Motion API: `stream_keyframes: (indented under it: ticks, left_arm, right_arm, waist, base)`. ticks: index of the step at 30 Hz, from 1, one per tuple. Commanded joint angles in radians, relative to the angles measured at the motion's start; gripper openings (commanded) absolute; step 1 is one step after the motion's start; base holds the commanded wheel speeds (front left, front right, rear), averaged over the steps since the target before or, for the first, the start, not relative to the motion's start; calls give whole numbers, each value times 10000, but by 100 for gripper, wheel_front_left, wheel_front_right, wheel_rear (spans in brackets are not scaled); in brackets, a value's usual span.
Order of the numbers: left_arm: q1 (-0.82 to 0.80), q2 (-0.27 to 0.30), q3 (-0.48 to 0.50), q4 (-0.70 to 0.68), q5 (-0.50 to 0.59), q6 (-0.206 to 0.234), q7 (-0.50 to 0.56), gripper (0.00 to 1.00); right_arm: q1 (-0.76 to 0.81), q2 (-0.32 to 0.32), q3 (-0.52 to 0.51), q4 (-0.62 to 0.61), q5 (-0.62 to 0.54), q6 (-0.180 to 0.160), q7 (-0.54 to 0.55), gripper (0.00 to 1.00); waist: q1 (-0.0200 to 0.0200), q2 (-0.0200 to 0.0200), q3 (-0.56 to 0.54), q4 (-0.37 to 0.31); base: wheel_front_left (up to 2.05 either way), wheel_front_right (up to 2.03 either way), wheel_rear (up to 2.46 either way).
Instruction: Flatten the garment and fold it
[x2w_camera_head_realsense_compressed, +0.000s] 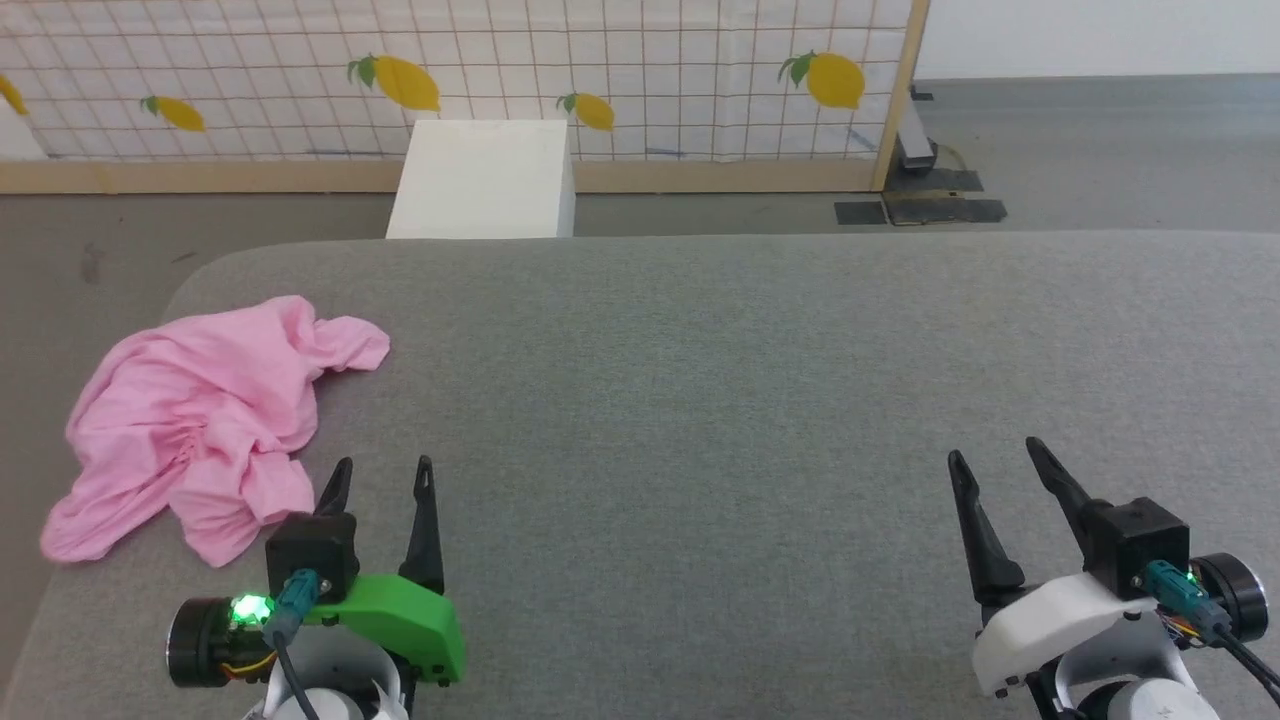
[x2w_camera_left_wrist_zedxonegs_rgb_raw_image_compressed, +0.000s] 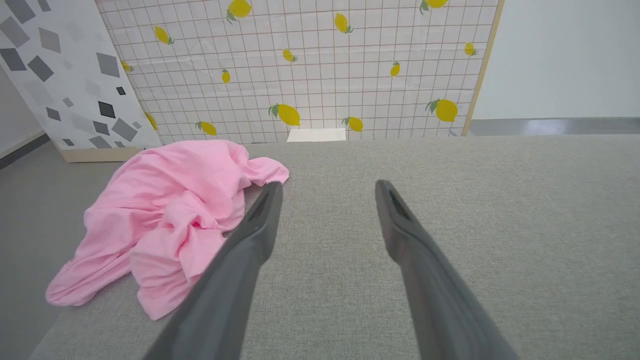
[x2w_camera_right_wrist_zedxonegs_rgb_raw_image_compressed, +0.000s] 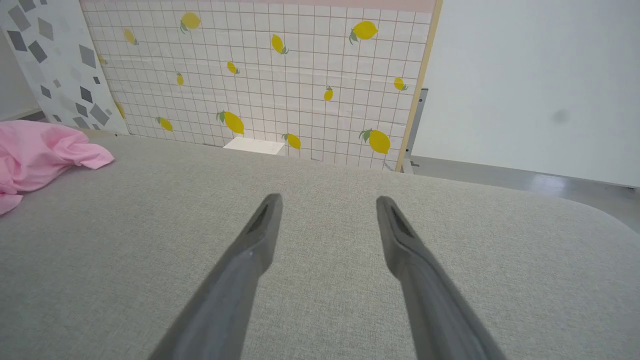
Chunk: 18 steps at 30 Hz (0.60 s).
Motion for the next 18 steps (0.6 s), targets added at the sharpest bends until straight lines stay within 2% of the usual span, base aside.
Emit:
stream_keyframes:
  ticks: [1,18]
  left_arm:
    - [-121,25,-47,70,-79,97,-97,100]
    - [-83,119,-171,204,-333,464,-450,100]
  right_arm:
    - [-25,2,-9,6,9,-2,-128,100]
    - [-50,5,53,-14,17,-5,-342,100]
  waist:
    - [0,-1,-2,196]
    - [0,-1,13,1516]
  base:
    - [0,0,0]
    - [-6,-6,-6]
